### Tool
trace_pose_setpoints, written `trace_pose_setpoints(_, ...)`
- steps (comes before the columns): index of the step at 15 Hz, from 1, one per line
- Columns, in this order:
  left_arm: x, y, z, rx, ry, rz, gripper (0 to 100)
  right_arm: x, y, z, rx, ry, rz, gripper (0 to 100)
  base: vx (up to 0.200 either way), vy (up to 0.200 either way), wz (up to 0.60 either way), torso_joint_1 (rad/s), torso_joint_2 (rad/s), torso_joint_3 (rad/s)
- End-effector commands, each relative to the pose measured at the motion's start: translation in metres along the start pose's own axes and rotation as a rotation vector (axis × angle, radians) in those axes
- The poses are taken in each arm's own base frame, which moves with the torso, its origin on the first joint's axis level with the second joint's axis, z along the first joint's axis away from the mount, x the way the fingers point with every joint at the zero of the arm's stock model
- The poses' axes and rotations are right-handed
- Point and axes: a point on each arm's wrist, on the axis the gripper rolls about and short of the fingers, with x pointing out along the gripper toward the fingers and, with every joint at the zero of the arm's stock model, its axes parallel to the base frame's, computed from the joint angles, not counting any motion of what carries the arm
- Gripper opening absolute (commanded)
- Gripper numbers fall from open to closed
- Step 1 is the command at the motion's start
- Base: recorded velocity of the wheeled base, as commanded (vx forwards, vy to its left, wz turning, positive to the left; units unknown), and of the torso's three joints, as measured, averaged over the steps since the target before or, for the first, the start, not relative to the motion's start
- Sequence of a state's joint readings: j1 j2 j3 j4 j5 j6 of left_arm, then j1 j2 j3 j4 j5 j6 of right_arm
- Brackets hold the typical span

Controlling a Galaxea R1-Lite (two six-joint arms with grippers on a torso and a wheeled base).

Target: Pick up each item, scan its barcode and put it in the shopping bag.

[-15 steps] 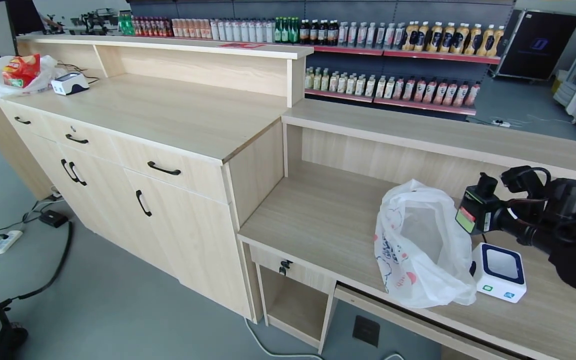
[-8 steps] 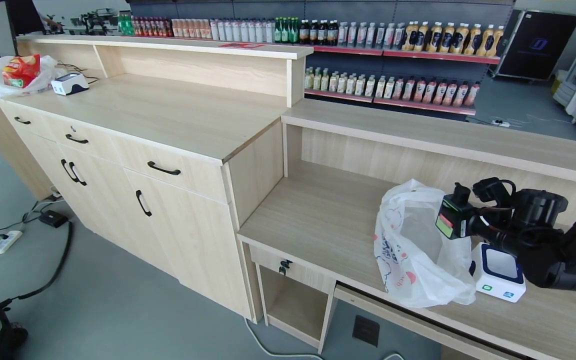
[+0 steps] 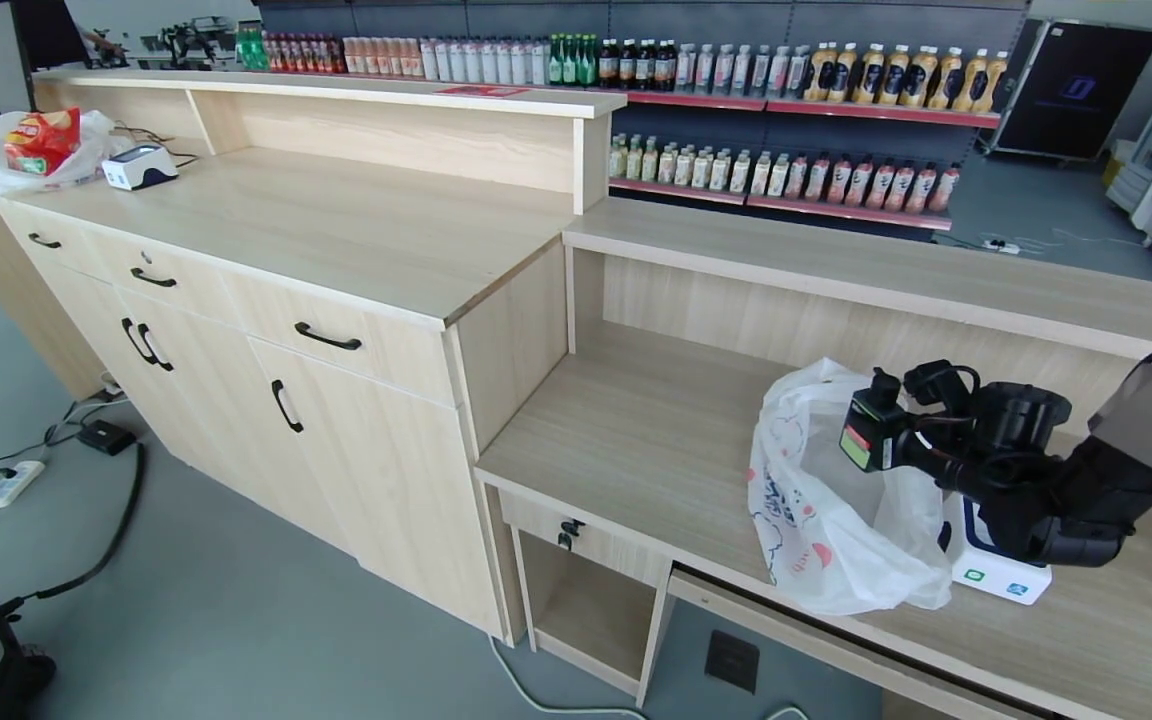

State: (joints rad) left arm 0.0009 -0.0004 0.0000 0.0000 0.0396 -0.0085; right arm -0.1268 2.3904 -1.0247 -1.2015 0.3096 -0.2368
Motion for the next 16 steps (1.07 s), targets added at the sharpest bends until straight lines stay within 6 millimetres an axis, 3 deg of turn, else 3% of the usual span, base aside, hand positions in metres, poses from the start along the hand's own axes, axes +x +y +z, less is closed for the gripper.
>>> trace_pose_setpoints(1,0.0,0.0,0.0,-0.001,0.0,0.001,100,0.014,0.003,-0.012,0.004,0.001,0.011,0,0.0,0.0,0.0,0.0,0.0,0.0)
trace_pose_setpoints(4,0.0,0.0,0.0,-0.001,0.0,0.001,100,0.028,0.006,-0.018,0.027,-0.015,0.02,0,0.0,0.0,0.0,0.0,0.0,0.0)
trace_pose_setpoints(8,0.0,0.0,0.0,-0.001,0.0,0.001,100,0.032,0.012,-0.03,0.032,0.002,0.031,0,0.0,0.0,0.0,0.0,0.0,0.0)
trace_pose_setpoints(14,0.0,0.0,0.0,-0.001,0.0,0.001,100,0.051,0.005,-0.027,0.037,-0.055,0.018,0,0.0,0.0,0.0,0.0,0.0,0.0)
trace_pose_setpoints(16,0.0,0.0,0.0,-0.001,0.0,0.001,100,0.053,0.006,-0.035,0.034,-0.045,0.021,0,0.0,0.0,0.0,0.0,0.0,0.0)
